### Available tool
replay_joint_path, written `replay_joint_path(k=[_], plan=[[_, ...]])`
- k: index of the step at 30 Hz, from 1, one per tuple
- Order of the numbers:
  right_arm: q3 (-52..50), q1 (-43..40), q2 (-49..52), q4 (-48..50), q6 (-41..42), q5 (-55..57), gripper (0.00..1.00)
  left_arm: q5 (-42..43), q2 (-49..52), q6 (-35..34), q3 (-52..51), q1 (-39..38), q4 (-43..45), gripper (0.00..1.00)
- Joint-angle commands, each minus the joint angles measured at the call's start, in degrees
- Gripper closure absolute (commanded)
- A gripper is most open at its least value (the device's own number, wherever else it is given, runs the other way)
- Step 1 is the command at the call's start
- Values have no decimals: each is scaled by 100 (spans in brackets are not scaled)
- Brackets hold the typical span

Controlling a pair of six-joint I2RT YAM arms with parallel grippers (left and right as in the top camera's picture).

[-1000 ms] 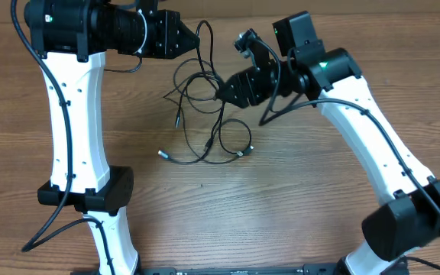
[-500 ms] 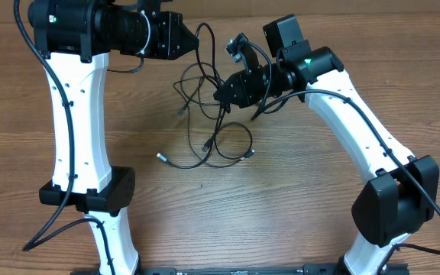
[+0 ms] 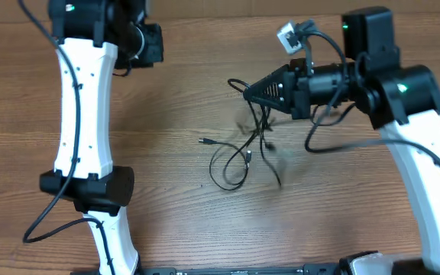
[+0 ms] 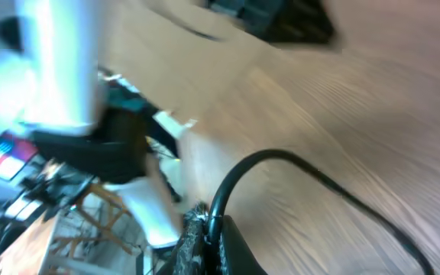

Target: Untangle cables

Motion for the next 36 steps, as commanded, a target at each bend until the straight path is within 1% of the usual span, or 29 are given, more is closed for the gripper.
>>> replay_joint_path(k=[1, 2, 3, 5, 6, 8, 9, 10, 11, 12, 13, 14, 15, 21, 24, 25, 27, 28, 29, 30, 33, 34, 36], plan=[[83, 15, -321, 254, 402, -662, 96, -24, -66, -74, -601, -146, 48, 96], [83, 15, -459, 442, 702, -629, 96, 81, -66, 9, -868, -175, 114, 96], [83, 11, -511, 516, 831, -549, 96, 223, -66, 107, -1016, -197, 173, 96], [83, 9, -619, 614, 1274, 68, 96, 699, -66, 422, -1231, -216, 293, 96], [83, 9, -691, 592, 1648, 855, 96, 1145, -61, 726, -1362, -234, 393, 96], [83, 9, -756, 483, 2028, 1917, 96, 1843, -61, 1209, -1499, -251, 496, 95], [83, 9, -776, 337, 2282, 2796, 96, 2476, -61, 1731, -1582, -264, 518, 94], [83, 9, -772, 236, 2437, 3327, 96, 2826, -61, 2081, -1600, -278, 496, 91], [83, 9, -769, 173, 2514, 3626, 96, 3126, -61, 2426, -1611, -293, 459, 90], [81, 9, -737, 70, 2684, 4120, 96, 3519, -61, 3001, -1611, -317, 358, 85], [81, 9, -710, 7, 2789, 4358, 96, 3751, -61, 3453, -1611, -345, 236, 82], [81, 7, -671, -31, 2804, 4404, 96, 3882, -61, 3906, -1611, -374, 85, 80], [81, 2, -636, -57, 2806, 4363, 96, 3952, -61, 4214, -1611, -393, -26, 78], [83, -2, -588, -50, 2806, 4050, 96, 4019, -31, 4819, -1718, -662, 44, 75], [92, -20, -590, -61, 2806, 3901, 96, 4118, -28, 4835, -1906, -907, 299, 70], [92, -111, -599, -59, 2806, 3659, 96, 4153, -28, 4789, -2050, -1049, 516, 59], [92, -317, -623, -57, 2806, 3265, 96, 4144, -28, 4437, -2354, -1252, 1019, 49], [92, -398, -634, -57, 2804, 3130, 96, 4148, -28, 4282, -2511, -1338, 1268, 48], [92, -592, -656, -57, 2800, 2855, 96, 4148, -28, 4277, -2750, -1456, 1600, 47], [92, -678, -669, -57, 2798, 2743, 96, 4127, -28, 4282, -2846, -1504, 1749, 47], [92, -1161, -686, -61, 2758, 2205, 96, 4081, -28, 4301, -3246, -1635, 2402, 43], [92, -1325, -686, -59, 2756, 2009, 96, 4081, -28, 4301, -3366, -1641, 2601, 40], [92, -1606, -686, -52, 2754, 1624, 96, 4085, -26, 4295, -3585, -1641, 2975, 32]])
